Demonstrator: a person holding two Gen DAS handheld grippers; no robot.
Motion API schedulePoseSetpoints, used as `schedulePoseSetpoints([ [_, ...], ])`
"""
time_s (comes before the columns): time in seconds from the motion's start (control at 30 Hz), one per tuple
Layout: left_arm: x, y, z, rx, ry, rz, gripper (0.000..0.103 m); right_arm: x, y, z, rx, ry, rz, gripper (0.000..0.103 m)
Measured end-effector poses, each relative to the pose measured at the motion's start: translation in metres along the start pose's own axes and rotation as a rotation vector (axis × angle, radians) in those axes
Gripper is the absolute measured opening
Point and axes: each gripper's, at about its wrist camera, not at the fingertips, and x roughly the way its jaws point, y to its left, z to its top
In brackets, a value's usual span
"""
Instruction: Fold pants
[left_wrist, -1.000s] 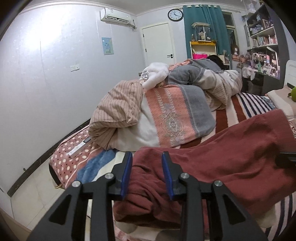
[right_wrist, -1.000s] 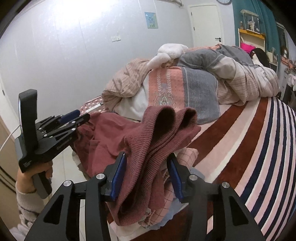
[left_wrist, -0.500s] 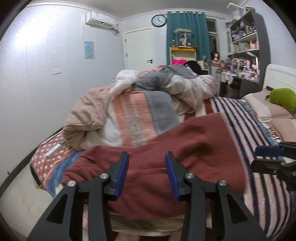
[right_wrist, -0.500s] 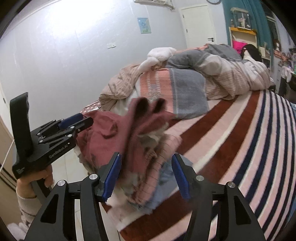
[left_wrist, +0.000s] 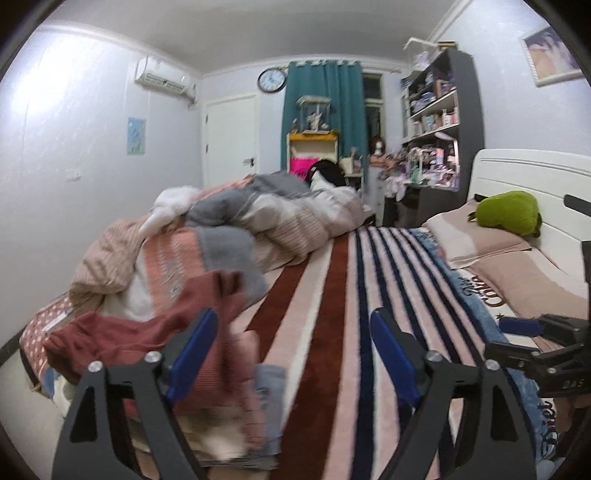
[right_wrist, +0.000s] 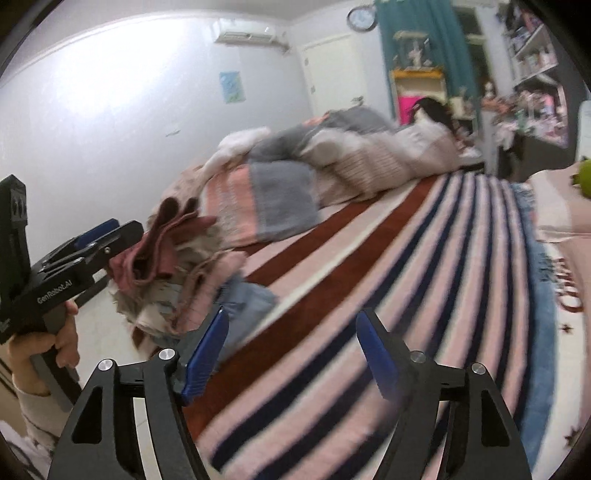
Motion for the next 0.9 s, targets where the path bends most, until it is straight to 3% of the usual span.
schedulePoseSetpoints([
  [0.23,-0.014,-0.065,-0.009,0.026,-0.084,0.046,0.096,-0.074,-0.035,-0.032,-0.074,-0.2,-0.142,0.099],
  [0.5,-0.021,-0.103,-0.023,0.036,-0.122,0.029,0.099,-0.12,-0.035,-0.051,-0.078,-0.307,-0.182,0.103],
  [0.67,-0.024,-0.107,-0.026,0.024,-0.123,0.023,0.099,-0.126,-0.026,-0.057,-0.127,-0.317,-0.222,0.102],
  [0.9,-0.026,-0.104,-0.029,0.022,-0.119,0.04,0.099,-0.129,-0.034,-0.061,-0.074,-0.309,-0.194,0.103],
])
